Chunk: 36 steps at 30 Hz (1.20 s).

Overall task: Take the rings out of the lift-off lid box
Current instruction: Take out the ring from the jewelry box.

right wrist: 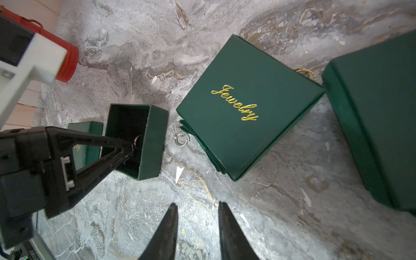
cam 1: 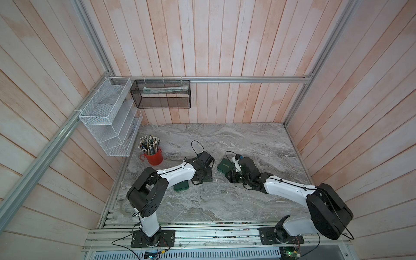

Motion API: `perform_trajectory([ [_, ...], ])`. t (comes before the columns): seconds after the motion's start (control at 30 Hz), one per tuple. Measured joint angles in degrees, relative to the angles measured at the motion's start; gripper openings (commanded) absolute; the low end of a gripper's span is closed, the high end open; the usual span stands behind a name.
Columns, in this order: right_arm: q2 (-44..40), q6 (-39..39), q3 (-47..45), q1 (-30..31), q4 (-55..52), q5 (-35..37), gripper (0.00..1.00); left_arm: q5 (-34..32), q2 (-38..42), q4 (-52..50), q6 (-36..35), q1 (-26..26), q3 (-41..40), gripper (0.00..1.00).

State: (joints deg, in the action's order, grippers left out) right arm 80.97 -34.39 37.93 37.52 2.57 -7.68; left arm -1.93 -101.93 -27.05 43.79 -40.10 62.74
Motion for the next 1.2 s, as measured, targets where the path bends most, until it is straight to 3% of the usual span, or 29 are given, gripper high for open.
perform_trajectory([
  [0.87, 0.8, 0.1, -0.7, -0.5, 0.7, -2.4, 0.32, -2.1, -4.3, -0.6, 0.2, -0.5, 5.0, 0.18],
  [1.2, 0.9, 0.1, -0.7, -0.5, 0.9, -2.7, 0.32, -3.1, -7.6, -0.4, -0.9, -0.5, 7.4, 0.02],
])
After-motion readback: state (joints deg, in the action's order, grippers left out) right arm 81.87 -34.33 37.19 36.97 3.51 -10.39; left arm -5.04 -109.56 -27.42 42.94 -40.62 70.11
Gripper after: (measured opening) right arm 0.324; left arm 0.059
